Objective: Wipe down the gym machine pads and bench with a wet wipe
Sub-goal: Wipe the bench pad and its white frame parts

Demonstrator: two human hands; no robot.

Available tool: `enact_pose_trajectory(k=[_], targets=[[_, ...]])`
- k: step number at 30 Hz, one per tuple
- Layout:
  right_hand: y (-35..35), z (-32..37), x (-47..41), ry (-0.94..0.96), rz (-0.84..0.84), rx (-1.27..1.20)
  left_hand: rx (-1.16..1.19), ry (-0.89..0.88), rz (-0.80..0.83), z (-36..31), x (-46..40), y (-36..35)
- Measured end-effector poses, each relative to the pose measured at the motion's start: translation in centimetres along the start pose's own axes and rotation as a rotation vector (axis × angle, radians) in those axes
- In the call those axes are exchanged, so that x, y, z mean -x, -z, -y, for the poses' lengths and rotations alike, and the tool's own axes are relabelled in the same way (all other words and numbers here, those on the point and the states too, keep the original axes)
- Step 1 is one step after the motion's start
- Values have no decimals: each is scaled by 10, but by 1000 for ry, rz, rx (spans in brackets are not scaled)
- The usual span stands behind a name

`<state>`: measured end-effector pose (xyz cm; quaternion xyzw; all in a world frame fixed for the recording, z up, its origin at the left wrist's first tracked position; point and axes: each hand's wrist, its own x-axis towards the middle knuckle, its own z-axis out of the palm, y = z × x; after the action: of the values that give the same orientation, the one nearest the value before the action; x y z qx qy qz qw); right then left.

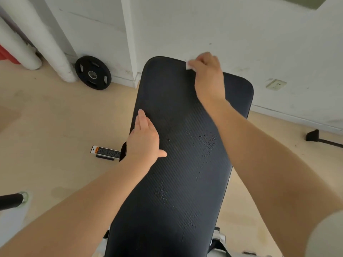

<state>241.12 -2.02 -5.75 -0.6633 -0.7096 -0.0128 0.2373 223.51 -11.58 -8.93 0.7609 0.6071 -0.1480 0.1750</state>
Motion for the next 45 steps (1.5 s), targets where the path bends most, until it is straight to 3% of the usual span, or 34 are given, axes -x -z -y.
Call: enact_pose_trajectory(k=[3, 7, 10, 12, 16, 19, 22, 27, 31, 33, 36, 38, 41, 45], targets=[[-16, -5, 2, -23, 44, 10, -39, -4, -66, -4, 1, -11], [-30, 4, 76, 123, 57, -102, -61, 19, -81, -7, 0, -15], [-34, 5, 128, 203, 310, -120, 1, 43, -59, -11, 0, -14], [-25, 3, 132, 227, 374, -146, 88, 70, -53, -13, -2, -12], [2, -5, 62, -18, 49, -161, 301, 184, -19, -35, -12, -4], [12, -21, 10, -202, -95, -263, 255, 260, -37, -49, -18, -5], [1, -31, 2, -113, -18, -177, 198, 287, -43, -52, -22, -9], [-16, -25, 58, 62, -73, -102, 207, 306, -28, -53, -24, -10], [-16, -23, 119, 214, 200, -172, 239, 300, -45, -54, -21, -10], [-5, -20, 115, 121, 202, -239, 237, 291, -63, -54, -20, -12], [18, -17, 63, -236, -52, -379, 221, 291, -82, -54, -22, -15], [24, -23, 27, -330, -111, -445, 229, 299, -91, -54, -23, -15], [13, -38, 10, -291, -54, -354, 249, 295, -124, -53, -23, -19], [-4, -44, 54, 23, 53, -47, 276, 234, -172, -54, -22, -22]])
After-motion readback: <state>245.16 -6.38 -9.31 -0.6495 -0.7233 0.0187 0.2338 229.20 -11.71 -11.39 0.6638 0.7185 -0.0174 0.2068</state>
